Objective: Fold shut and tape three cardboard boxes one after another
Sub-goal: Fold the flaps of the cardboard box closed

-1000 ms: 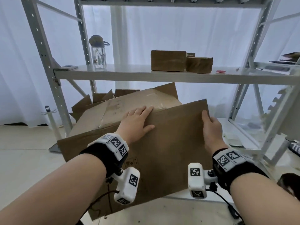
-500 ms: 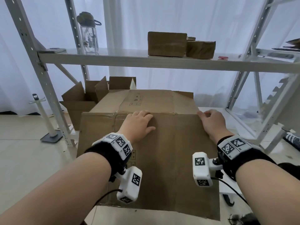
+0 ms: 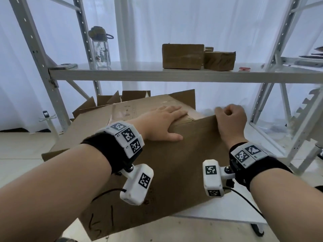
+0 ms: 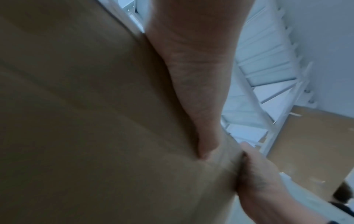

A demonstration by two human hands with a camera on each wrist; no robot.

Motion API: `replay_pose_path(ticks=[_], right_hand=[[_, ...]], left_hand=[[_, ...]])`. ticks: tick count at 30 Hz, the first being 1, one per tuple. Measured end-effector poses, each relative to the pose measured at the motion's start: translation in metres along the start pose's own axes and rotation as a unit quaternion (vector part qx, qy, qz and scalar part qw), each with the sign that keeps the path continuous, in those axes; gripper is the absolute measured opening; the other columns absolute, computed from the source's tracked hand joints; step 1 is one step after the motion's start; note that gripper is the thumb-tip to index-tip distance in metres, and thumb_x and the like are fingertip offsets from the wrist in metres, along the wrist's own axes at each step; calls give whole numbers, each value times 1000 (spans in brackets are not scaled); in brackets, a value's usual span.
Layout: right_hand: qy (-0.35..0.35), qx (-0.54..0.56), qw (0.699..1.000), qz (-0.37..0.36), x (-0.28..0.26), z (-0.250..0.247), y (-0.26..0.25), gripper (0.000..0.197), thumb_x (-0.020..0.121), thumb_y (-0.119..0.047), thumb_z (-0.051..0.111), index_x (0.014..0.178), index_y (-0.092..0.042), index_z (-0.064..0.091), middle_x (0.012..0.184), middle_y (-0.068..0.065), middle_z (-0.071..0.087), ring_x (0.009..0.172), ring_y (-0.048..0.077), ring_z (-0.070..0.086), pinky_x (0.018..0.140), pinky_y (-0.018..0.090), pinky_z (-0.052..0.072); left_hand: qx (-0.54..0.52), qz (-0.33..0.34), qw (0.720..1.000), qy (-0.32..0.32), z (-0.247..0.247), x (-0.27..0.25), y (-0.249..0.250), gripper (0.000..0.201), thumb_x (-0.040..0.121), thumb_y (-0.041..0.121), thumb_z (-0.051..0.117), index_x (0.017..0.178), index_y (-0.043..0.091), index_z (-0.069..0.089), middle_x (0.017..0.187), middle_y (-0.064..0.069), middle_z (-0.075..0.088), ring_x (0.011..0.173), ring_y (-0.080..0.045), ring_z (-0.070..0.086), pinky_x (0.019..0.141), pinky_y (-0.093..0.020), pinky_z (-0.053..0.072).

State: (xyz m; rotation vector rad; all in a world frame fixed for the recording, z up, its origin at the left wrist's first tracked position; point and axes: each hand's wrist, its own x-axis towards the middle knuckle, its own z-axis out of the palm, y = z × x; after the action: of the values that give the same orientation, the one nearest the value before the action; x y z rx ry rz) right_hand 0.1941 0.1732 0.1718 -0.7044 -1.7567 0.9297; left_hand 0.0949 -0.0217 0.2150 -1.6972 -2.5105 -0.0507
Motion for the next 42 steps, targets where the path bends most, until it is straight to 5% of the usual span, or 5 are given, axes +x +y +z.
replay_pose_path(ticks=[6, 18, 22, 31, 42], right_hand=[[-33, -9, 997, -67, 1, -6, -27, 23, 85, -16, 58, 70, -16, 40, 69, -3, 39, 64, 9, 37, 59, 19, 31], [-168, -105, 978, 73, -23, -45, 10, 10, 86, -22, 58, 83, -13, 60, 75, -4, 55, 84, 20, 51, 74, 29, 38], [-249, -120, 947, 164, -12, -50, -1, 19, 82, -22, 59, 67, -12, 53, 70, 6, 52, 73, 24, 49, 68, 34, 41], [-381, -21, 847, 371, -7, -72, -12, 16, 87, -21, 60, 77, -9, 57, 54, 6, 61, 51, 20, 59, 60, 30, 51], [-306, 157, 846, 408, -33, -77, 2, 27, 90, -20, 59, 64, -10, 61, 52, 6, 61, 42, 19, 60, 48, 27, 54]], left_hand=[[-74, 17, 997, -2, -20, 0, 20, 58, 91, 40, 57, 144, 29, 34, 154, 3, 27, 138, -18, 26, 109, -30, 18], [-3, -60, 998, -15, 23, -14, 30, 73, 87, 71, 29, 149, 34, 19, 157, 3, 22, 143, -23, 23, 115, -54, 18], [-35, -140, 989, 17, 30, -10, 26, 79, 86, 74, 8, 148, 29, 26, 156, -4, 27, 144, -26, 23, 115, -56, 18], [43, -153, 987, 2, 32, -20, 34, 81, 84, 78, 17, 151, 33, 16, 158, -5, 20, 144, -30, 20, 116, -52, 17], [32, -69, 996, 43, 30, -42, 29, 79, 83, 75, 32, 150, 36, 21, 155, 4, 28, 142, -20, 28, 114, -38, 23]])
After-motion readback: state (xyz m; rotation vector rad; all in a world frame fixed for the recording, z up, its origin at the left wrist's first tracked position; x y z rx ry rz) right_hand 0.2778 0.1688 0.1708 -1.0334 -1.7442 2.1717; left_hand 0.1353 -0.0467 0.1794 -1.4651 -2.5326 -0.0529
